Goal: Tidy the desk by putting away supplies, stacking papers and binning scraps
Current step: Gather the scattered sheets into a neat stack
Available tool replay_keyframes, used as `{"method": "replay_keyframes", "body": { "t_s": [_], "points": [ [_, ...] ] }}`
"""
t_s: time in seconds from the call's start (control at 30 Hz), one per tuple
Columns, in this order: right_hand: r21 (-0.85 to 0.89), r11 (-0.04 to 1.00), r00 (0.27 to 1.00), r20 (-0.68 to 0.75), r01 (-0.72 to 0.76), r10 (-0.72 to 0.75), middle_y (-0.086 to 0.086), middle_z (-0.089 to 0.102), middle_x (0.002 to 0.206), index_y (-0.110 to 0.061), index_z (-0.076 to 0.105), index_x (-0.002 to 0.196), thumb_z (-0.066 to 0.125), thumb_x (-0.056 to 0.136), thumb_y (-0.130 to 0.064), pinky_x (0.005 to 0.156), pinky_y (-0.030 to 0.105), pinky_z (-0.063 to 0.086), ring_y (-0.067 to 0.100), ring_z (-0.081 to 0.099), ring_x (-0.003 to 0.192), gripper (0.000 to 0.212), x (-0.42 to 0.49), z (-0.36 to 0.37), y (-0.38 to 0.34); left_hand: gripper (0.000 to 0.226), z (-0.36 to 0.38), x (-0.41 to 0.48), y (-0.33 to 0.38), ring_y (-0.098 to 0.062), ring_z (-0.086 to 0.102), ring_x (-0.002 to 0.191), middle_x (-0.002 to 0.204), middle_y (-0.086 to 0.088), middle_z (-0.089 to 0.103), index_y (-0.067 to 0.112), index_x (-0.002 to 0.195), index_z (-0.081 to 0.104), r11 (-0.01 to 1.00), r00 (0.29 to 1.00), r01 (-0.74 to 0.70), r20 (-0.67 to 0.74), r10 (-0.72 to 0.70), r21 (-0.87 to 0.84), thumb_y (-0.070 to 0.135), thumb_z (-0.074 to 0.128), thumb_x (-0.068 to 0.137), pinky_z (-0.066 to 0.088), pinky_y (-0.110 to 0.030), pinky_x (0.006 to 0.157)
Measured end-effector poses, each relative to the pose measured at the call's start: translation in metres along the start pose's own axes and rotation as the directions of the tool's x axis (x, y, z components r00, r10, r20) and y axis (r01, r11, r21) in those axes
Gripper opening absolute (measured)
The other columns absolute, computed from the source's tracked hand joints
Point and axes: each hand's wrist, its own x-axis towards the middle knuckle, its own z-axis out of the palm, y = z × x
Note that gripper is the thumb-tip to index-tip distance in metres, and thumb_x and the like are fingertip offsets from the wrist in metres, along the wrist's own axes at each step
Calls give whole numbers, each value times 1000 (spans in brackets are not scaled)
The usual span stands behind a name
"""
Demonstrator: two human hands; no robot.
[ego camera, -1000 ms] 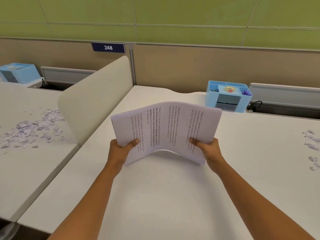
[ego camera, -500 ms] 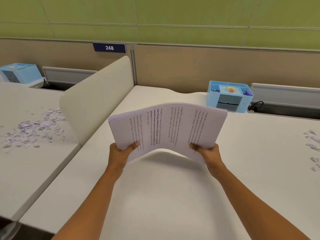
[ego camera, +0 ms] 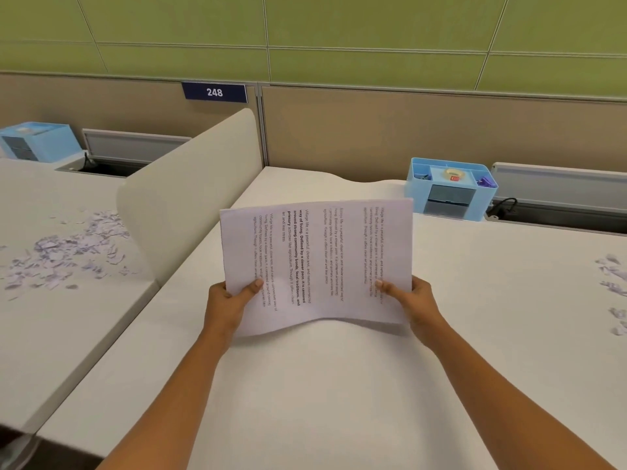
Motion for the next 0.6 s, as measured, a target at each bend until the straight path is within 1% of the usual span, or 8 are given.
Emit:
{"method": "replay_keyframes", "body": {
  "t_s": [0.13,0.2,0.23,0.33,0.4,0.47,0.53,0.6],
  "points": [
    [257,963,992,-75,-80,103,5,69,100,-14,63,105,69,79,-16,62,24,57,18,69,80,27,5,-1,-8,24,-2,3,3,-19,64,80,99,-9,66,4,104,62,991,997,66,-42,-72,-114,6,67,81,52,-34,80],
    [340,931,987,-48,-130,155,4,68,100,-16,62,98,67,82,-14,59,20,56,14,71,74,17,6,13,-9,24,1,2,3,-17,64,80,103,-10,64,5,105,61,974,992,81,-75,-99,-211,3,66,82,50,-36,84],
    [360,922,986,-21,-146,165,4,67,100,-16,61,100,63,85,-13,59,19,55,14,70,73,15,6,25,-9,25,5,2,3,-16,63,81,105,-10,64,5,106,60,964,990,81,-90,-107,-253,2,65,82,49,-37,87],
    [349,918,982,41,-188,186,5,64,105,-12,55,115,56,91,-10,60,19,57,17,65,75,24,6,74,-11,27,19,-2,0,-18,62,81,107,-11,63,5,109,61,937,978,86,-153,-145,-339,0,65,82,48,-38,90],
    [314,925,976,53,-216,211,8,62,109,-10,51,118,52,93,-6,58,21,57,20,63,75,25,1,108,-11,24,28,-4,-2,-18,61,77,103,-11,63,7,105,61,913,955,114,-209,-209,-391,1,65,83,50,-34,78],
    [287,931,973,25,-225,228,9,61,112,-9,46,120,51,93,-2,58,25,57,23,64,82,28,-4,134,-6,21,34,-3,-3,-16,60,72,97,-8,63,8,103,61,887,923,145,-262,-281,-439,4,65,84,49,-29,67],
    [255,941,973,-8,-220,230,5,60,110,-12,43,120,50,91,1,58,25,54,23,63,92,32,-7,151,-3,20,37,1,-3,-15,60,71,95,-5,62,9,104,60,870,897,169,-293,-330,-463,4,65,85,48,-30,68],
    [200,959,977,-31,-201,211,4,61,110,-17,43,120,47,91,4,57,24,53,22,62,97,37,-5,161,-2,21,37,6,-1,-20,61,77,97,-5,62,9,106,61,859,892,184,-286,-350,-477,3,64,85,49,-33,74]
  ]
}}
